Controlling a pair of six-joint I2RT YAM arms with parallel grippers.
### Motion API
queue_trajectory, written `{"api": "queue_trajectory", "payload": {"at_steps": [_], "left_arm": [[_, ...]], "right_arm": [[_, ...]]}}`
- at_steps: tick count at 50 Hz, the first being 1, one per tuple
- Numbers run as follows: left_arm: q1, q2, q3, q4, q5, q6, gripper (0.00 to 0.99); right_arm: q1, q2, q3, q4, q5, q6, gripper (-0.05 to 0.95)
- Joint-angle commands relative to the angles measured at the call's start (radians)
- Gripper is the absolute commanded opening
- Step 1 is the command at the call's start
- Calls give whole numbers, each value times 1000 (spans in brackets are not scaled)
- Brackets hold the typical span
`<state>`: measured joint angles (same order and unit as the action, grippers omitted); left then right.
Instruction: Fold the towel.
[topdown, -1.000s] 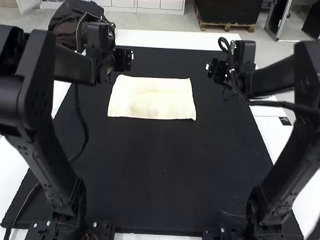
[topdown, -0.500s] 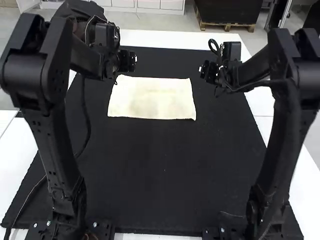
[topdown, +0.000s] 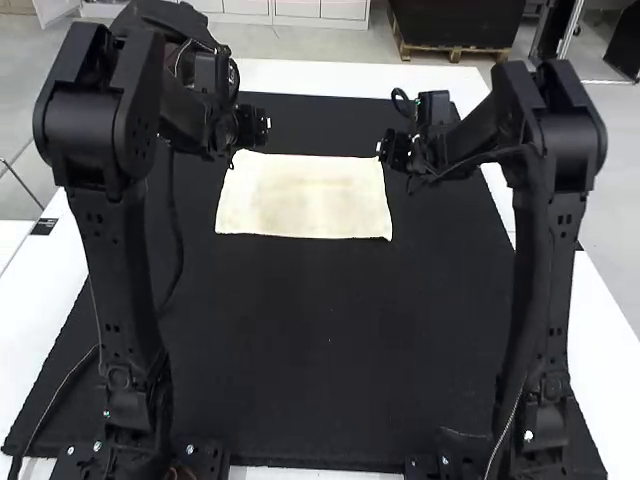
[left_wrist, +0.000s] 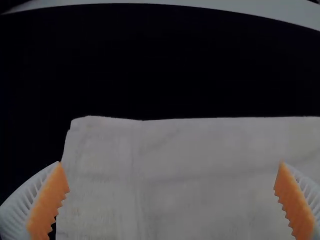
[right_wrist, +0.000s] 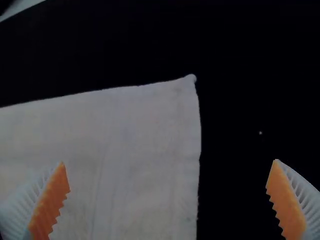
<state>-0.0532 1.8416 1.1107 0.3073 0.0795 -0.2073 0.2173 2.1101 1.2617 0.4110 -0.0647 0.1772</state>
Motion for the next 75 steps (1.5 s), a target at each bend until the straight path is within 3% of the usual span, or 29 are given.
{"api": "queue_trajectory", "payload": {"at_steps": [1, 75], "left_arm": [[3, 10, 32, 4, 19, -7, 969], [3, 186, 132, 21, 36, -18, 969]], "right_arm": [[4, 16, 44, -3, -7, 22, 908], [22, 275, 292, -83, -7, 30, 907]]}}
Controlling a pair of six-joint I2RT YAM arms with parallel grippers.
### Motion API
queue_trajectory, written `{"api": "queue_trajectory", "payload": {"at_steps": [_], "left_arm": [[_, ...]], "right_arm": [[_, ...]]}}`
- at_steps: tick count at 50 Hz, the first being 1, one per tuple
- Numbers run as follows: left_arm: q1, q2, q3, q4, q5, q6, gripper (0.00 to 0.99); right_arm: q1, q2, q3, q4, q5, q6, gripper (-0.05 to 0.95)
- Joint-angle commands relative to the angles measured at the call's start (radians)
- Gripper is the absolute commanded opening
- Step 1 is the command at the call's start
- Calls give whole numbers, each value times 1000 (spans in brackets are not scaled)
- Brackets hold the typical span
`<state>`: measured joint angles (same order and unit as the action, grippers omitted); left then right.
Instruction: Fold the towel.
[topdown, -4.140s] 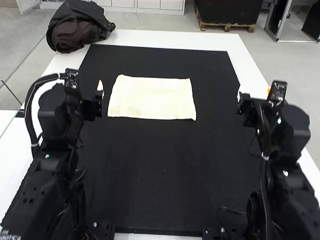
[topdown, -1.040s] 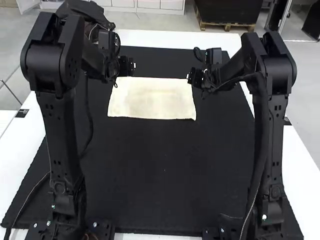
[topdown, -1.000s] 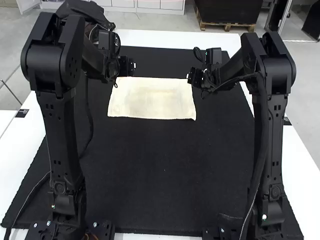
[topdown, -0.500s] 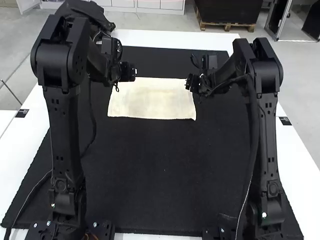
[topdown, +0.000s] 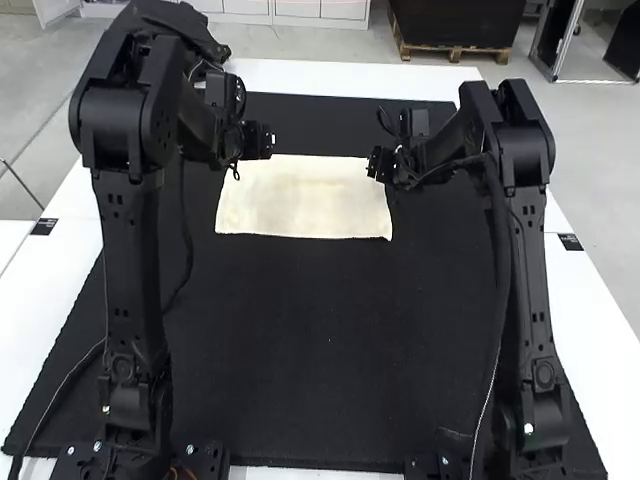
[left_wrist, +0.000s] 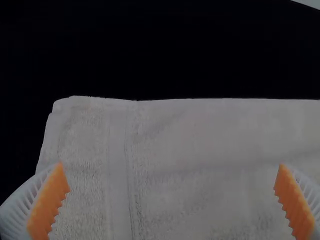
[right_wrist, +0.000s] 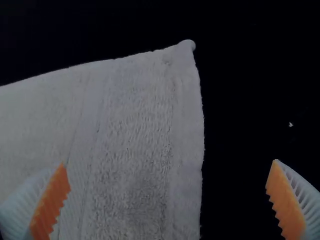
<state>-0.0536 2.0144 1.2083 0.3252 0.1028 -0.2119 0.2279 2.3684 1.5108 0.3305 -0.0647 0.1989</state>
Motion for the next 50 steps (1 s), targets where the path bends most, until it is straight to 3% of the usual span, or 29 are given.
{"api": "queue_trajectory", "payload": {"at_steps": [1, 50], "left_arm": [[1, 18, 37, 3, 12, -14, 969], [-20, 55, 46, 5, 14, -20, 969]], "right_arm": [[11, 22, 48, -2, -7, 8, 907], [16, 138, 235, -84, -4, -4, 907]]}}
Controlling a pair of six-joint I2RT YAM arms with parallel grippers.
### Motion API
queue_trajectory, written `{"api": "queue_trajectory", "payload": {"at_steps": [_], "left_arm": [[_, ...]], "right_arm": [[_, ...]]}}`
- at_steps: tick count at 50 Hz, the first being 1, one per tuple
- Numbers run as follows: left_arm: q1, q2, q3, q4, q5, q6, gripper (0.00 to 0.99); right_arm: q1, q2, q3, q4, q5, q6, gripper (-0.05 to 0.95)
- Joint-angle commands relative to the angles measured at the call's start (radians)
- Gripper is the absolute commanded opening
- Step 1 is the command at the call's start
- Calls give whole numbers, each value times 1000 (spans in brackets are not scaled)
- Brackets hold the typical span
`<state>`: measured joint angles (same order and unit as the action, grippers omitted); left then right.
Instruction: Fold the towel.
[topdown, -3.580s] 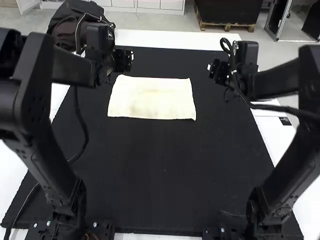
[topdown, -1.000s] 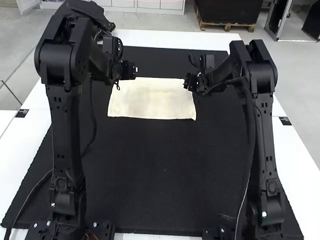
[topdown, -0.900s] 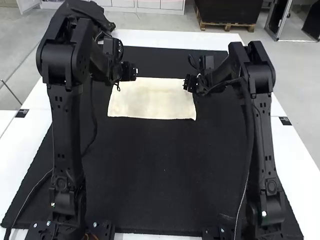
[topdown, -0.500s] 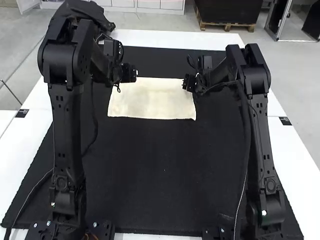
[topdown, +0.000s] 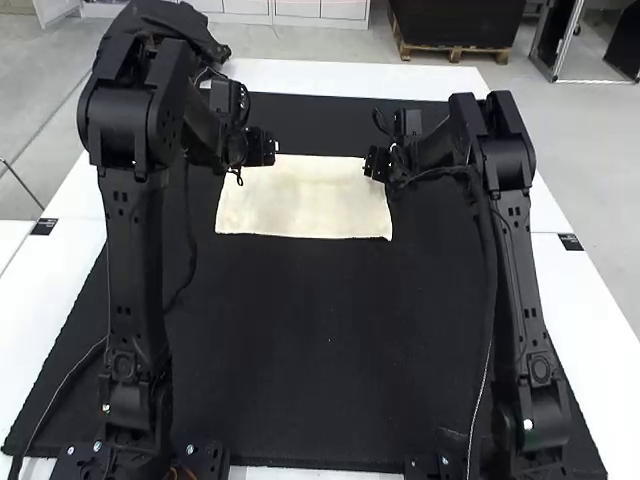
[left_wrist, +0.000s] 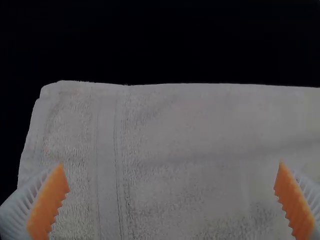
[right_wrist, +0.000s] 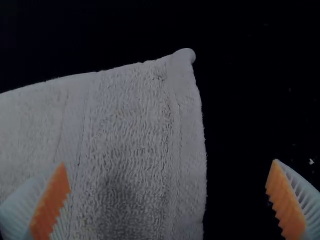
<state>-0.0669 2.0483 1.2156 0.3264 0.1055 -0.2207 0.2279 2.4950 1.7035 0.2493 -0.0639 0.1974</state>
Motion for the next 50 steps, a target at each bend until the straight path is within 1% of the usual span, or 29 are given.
{"api": "queue_trajectory", "payload": {"at_steps": [1, 16, 24, 50], "left_arm": [[-8, 21, 38, 3, 11, -11, 969], [-8, 21, 39, 3, 11, -12, 969], [-10, 24, 39, 5, 11, -12, 969], [4, 35, 39, 3, 14, -16, 969]], "right_arm": [[16, 13, 44, -4, -5, -3, 907], [16, 27, 77, -12, 3, -6, 907], [24, 45, 100, -38, 3, -7, 908], [36, 61, 107, -45, 6, -7, 907]]}}
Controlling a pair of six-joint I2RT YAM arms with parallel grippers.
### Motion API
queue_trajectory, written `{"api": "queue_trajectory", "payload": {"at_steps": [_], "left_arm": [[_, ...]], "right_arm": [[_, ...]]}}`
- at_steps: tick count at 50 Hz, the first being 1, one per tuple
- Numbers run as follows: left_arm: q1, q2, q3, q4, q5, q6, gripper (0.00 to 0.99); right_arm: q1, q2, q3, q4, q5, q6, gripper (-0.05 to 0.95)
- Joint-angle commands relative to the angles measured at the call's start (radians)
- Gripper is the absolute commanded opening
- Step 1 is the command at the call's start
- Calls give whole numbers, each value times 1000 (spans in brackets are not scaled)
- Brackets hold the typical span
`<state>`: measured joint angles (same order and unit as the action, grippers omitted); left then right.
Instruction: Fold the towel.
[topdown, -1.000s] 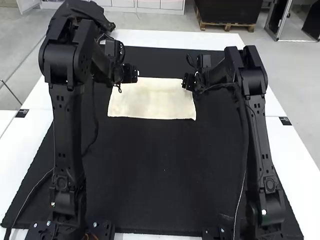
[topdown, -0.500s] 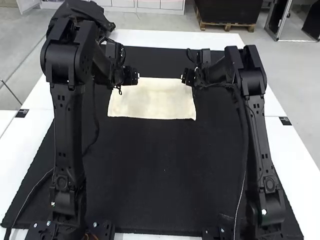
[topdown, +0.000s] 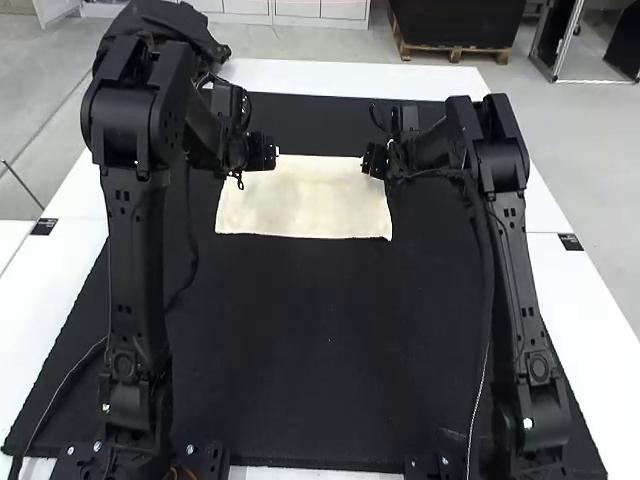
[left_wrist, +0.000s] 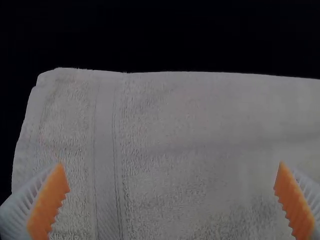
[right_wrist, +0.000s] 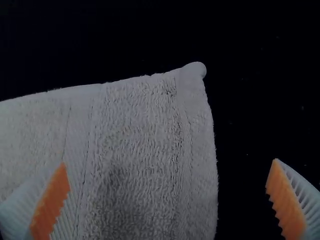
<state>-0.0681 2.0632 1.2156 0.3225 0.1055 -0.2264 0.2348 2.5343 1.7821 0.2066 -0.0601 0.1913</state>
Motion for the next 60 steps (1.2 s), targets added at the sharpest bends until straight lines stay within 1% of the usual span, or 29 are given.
{"api": "queue_trajectory", "payload": {"at_steps": [1, 4, 38, 44, 51, 60], "left_arm": [[5, 20, 38, 7, 14, -11, 969], [8, 20, 38, 7, 20, -11, 969], [10, 34, 38, 4, 20, -14, 969], [10, 35, 39, 3, 20, -14, 969], [10, 35, 38, 3, 20, -14, 969], [10, 35, 38, 3, 20, -14, 969]], "right_arm": [[31, 23, 28, -3, 2, -1, 907], [34, 26, 34, -7, 2, -1, 907], [46, 43, 53, -27, 8, 0, 907], [41, 43, 57, -27, 8, 2, 907], [26, 43, 80, -55, 8, 2, 907], [15, 44, 86, -55, 9, 4, 907]]}}
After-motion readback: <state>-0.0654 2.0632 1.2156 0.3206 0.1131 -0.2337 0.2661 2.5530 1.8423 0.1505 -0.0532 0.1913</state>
